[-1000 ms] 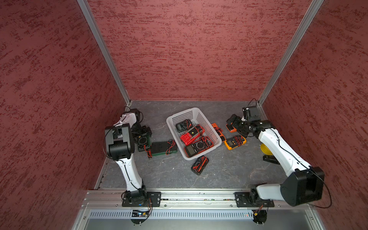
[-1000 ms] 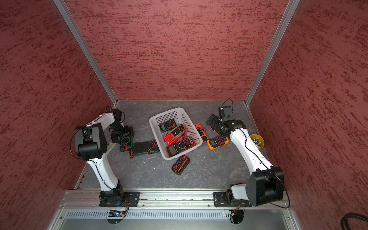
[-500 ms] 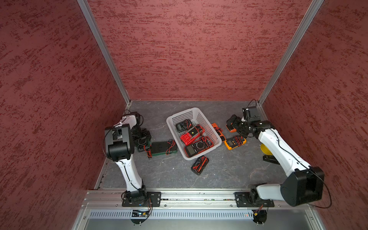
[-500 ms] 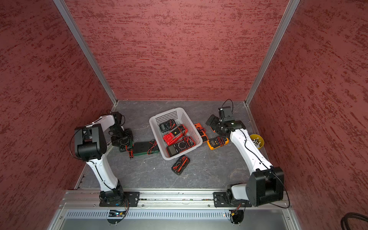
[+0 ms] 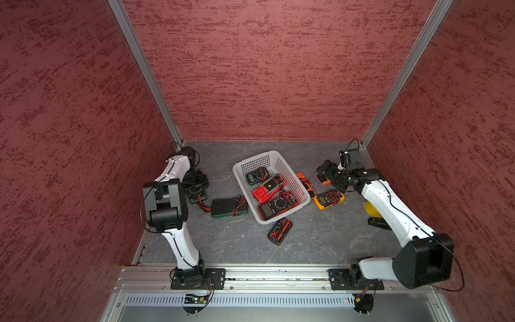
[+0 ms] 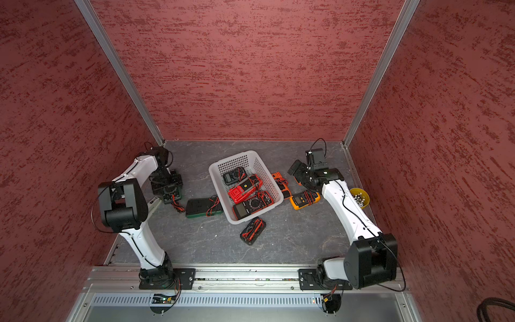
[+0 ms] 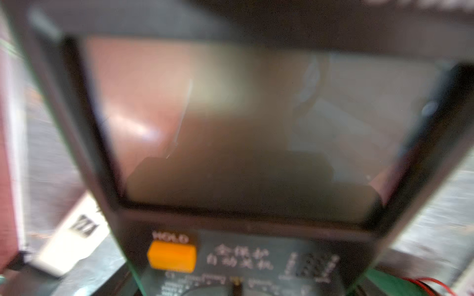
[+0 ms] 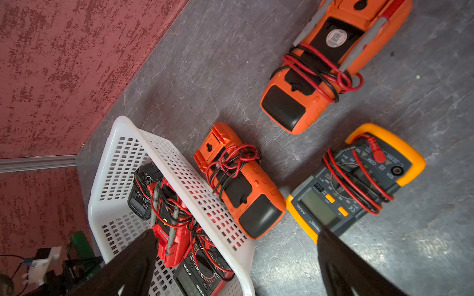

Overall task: Put the multimeter into the basket
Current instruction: Pick up the multimeter from the center of the board.

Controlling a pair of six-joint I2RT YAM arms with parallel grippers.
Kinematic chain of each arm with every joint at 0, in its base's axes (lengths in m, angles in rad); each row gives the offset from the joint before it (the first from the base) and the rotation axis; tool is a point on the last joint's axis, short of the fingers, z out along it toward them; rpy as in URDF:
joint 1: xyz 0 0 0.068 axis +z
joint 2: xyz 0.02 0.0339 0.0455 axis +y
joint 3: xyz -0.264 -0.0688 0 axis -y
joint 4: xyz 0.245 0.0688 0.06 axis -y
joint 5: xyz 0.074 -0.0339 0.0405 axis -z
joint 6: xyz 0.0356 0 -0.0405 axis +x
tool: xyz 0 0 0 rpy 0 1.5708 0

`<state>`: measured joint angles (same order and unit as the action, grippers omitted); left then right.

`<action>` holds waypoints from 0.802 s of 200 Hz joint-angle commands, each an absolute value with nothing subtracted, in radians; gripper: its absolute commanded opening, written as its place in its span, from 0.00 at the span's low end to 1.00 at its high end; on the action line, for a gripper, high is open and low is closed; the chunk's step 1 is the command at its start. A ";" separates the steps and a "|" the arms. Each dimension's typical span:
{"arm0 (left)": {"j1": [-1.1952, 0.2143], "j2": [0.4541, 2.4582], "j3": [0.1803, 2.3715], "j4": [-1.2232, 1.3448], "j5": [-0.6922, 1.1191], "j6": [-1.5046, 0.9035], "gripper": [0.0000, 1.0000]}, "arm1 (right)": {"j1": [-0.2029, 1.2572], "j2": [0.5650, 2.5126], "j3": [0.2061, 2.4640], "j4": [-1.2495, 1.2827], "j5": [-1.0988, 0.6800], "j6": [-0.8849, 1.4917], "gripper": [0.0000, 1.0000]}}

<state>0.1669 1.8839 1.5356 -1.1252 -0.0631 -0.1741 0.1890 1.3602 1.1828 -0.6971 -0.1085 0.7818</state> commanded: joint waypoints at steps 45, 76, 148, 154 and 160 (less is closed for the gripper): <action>0.023 1.802 1.927 -1.181 -0.130 0.032 0.12 | 0.196 1.332 1.199 -0.663 -0.098 0.784 0.99; -0.053 1.831 2.075 -1.108 -0.048 0.139 0.12 | 0.197 1.322 1.185 -0.648 -0.097 0.791 0.99; -0.272 1.999 2.223 -0.972 0.075 0.365 0.11 | 0.196 1.292 1.178 -0.644 -0.080 0.788 0.99; -0.291 2.010 2.224 -0.965 0.083 0.376 0.11 | 0.196 1.287 1.179 -0.644 -0.074 0.788 0.99; -0.307 2.021 2.223 -0.958 0.095 0.387 0.11 | 0.197 1.282 1.177 -0.644 -0.070 0.788 0.99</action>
<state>-0.2474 1.9751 2.1948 -1.0245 0.0269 0.2871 0.1894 1.3201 1.1828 -0.6617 -0.1013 0.7860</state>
